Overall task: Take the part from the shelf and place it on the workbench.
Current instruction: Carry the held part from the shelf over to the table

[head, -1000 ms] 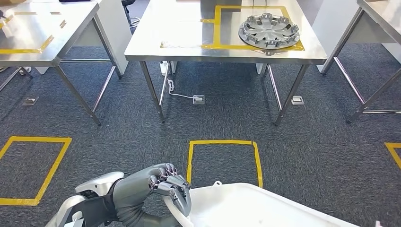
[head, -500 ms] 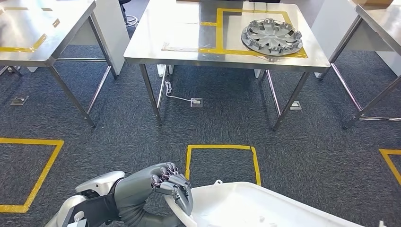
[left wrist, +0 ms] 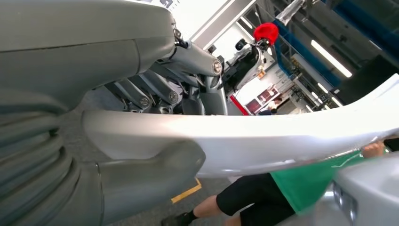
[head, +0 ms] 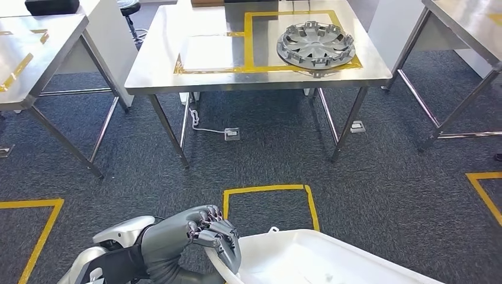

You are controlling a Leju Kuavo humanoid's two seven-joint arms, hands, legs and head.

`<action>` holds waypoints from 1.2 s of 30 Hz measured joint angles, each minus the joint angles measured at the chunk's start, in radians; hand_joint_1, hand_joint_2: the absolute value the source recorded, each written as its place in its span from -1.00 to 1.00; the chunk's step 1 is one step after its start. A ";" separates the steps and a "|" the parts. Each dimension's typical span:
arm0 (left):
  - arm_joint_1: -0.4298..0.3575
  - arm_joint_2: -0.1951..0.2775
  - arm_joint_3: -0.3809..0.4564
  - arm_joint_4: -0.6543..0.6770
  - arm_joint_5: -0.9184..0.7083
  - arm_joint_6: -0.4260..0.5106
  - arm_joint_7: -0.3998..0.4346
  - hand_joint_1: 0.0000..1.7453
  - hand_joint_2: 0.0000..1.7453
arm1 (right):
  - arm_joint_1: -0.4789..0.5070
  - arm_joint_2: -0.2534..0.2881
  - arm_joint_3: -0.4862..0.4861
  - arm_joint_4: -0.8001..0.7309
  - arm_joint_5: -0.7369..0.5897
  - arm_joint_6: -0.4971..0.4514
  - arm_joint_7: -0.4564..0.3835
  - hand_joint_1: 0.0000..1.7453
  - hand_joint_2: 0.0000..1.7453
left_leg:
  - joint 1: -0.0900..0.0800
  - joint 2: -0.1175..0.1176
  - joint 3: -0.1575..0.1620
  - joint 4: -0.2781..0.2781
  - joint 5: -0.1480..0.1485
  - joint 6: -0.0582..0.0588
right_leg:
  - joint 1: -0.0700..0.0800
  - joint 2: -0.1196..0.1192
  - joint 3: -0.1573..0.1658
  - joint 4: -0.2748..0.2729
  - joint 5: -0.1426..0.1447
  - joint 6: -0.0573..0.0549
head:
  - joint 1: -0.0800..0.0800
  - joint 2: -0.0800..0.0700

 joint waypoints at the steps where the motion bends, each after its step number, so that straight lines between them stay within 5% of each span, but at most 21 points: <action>1: 0.000 0.000 0.000 0.000 0.000 0.000 0.000 1.00 1.00 | 0.001 0.000 0.000 0.000 0.000 0.001 0.000 -1.00 -1.00 | 0.001 0.000 -0.025 0.016 -0.004 -0.001 | 0.000 0.005 0.008 0.000 -0.007 0.001 | -0.002 0.000; 2: 0.001 0.001 -0.001 0.000 0.000 0.000 0.000 1.00 1.00 | 0.002 0.000 0.000 0.000 0.000 0.002 0.000 -1.00 -1.00 | 0.001 0.000 -0.033 -0.001 0.016 0.000 | 0.000 0.010 0.018 0.000 -0.015 0.002 | -0.003 0.000; 5: 0.000 0.002 -0.002 0.001 0.000 0.000 -0.001 1.00 1.00 | 0.004 0.002 0.001 -0.006 0.003 0.009 -0.001 -1.00 -1.00 | -0.001 -0.003 0.005 -0.180 0.152 0.011 | 0.001 0.019 0.048 0.001 -0.040 0.009 | -0.009 0.000; 7: 0.000 0.003 -0.003 0.002 0.000 0.000 -0.002 1.00 1.00 | 0.005 0.003 0.003 -0.011 0.005 0.012 0.000 -1.00 -1.00 | -0.004 -0.006 0.018 -0.250 0.185 0.021 | 0.003 0.022 0.057 0.003 -0.053 0.021 | -0.011 0.000; 11: 0.000 0.003 -0.005 0.003 -0.001 0.000 -0.005 1.00 1.00 | 0.002 0.005 0.009 -0.016 0.002 0.014 0.006 -1.00 -1.00 | 0.000 -0.007 0.048 -0.264 0.184 0.046 | 0.005 0.016 0.059 0.041 -0.060 0.044 | -0.007 0.000; 15: -0.001 0.001 -0.005 0.008 -0.008 0.002 -0.009 1.00 1.00 | -0.004 0.006 0.019 -0.017 -0.004 0.004 0.015 -1.00 -1.00 | 0.002 -0.005 0.073 -0.269 0.163 0.058 | 0.000 0.004 -0.089 0.260 -0.139 0.062 | 0.006 0.000; 17: 0.000 0.001 -0.006 0.012 -0.011 0.003 -0.009 1.00 1.00 | -0.003 0.007 0.025 -0.016 -0.007 0.002 0.019 -1.00 -1.00 | 0.002 -0.005 0.090 -0.269 0.148 0.056 | -0.001 0.002 -0.133 0.280 -0.144 0.064 | 0.009 0.000; 20: -0.001 0.001 -0.006 0.014 -0.012 0.005 -0.009 1.00 1.00 | -0.003 0.006 0.030 -0.016 -0.010 -0.001 0.021 -1.00 -1.00 | 0.001 -0.004 0.127 -0.268 0.119 0.050 | 0.001 -0.004 -0.090 0.105 -0.014 0.056 | 0.015 0.000; 22: -0.001 0.001 -0.006 0.016 -0.013 0.005 -0.009 1.00 1.00 | -0.004 0.007 0.033 -0.016 -0.010 -0.002 0.021 -1.00 -1.00 | -0.002 -0.003 0.141 -0.271 0.101 0.040 | 0.005 -0.010 -0.065 0.023 0.028 0.045 | 0.018 0.000; 27: -0.004 0.001 -0.008 0.017 -0.015 0.008 -0.011 1.00 1.00 | -0.004 0.007 0.046 -0.016 -0.014 -0.001 0.022 -1.00 -1.00 | -0.003 -0.004 0.148 -0.217 0.085 0.010 | -0.001 -0.005 -0.019 0.001 0.016 0.011 | 0.012 0.000; 30: -0.006 0.001 -0.008 0.019 -0.015 0.008 -0.012 1.00 1.00 | -0.005 0.006 0.050 -0.016 -0.015 0.001 0.022 -1.00 -1.00 | 0.001 -0.004 0.037 -0.044 0.020 0.002 | -0.001 -0.004 0.008 -0.001 -0.007 0.003 | 0.001 0.000; 32: -0.005 0.001 -0.008 0.021 -0.015 0.008 -0.012 1.00 1.00 | -0.003 0.006 0.051 -0.015 -0.016 -0.001 0.023 -1.00 -1.00 | 0.002 -0.004 -0.026 0.009 -0.009 0.000 | -0.001 -0.003 0.031 -0.001 -0.028 0.004 | -0.004 0.000; 34: -0.005 0.001 -0.008 0.022 -0.015 0.008 -0.012 1.00 1.00 | -0.002 0.006 0.051 -0.015 -0.021 -0.006 0.024 -1.00 -1.00 | 0.002 -0.004 -0.030 -0.063 0.044 0.002 | -0.001 0.000 0.062 -0.001 -0.051 0.006 | -0.007 0.000; 36: -0.004 0.001 -0.008 0.023 -0.013 0.007 -0.012 1.00 1.00 | -0.001 0.006 0.051 -0.014 -0.028 -0.008 0.024 -1.00 -1.00 | 0.000 -0.004 -0.010 -0.184 0.150 0.009 | 0.000 0.002 0.088 0.000 -0.076 0.014 | -0.010 0.000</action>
